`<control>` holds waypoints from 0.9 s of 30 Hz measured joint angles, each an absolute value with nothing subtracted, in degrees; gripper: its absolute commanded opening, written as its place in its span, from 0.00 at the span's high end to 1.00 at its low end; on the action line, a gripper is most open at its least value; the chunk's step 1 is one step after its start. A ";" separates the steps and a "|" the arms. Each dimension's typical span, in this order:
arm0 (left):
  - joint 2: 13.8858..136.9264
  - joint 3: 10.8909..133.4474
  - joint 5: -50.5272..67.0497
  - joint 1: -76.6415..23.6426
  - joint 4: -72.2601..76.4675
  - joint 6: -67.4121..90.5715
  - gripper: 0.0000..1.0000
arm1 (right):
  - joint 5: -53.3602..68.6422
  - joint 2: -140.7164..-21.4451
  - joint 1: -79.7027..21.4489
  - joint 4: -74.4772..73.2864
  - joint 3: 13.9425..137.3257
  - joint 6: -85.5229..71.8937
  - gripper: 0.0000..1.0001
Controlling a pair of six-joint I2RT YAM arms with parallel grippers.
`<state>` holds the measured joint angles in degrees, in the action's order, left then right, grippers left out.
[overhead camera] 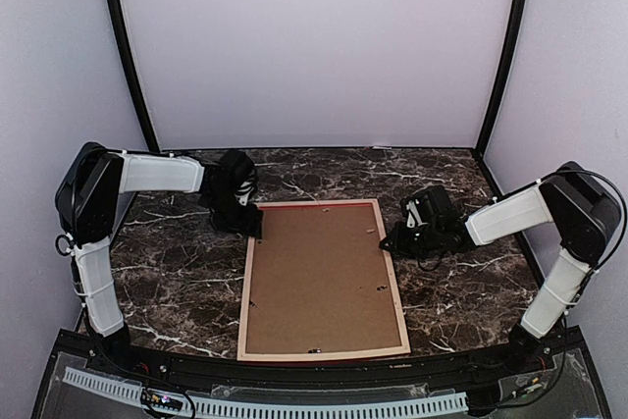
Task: Put the photo into the frame
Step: Press the fastener onto the backboard.
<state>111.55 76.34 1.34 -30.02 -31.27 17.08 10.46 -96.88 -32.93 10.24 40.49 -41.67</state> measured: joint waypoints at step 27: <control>110.67 75.33 4.14 -31.33 -27.92 16.34 0.25 | 10.48 -96.88 -32.93 10.59 40.32 -41.67 1.00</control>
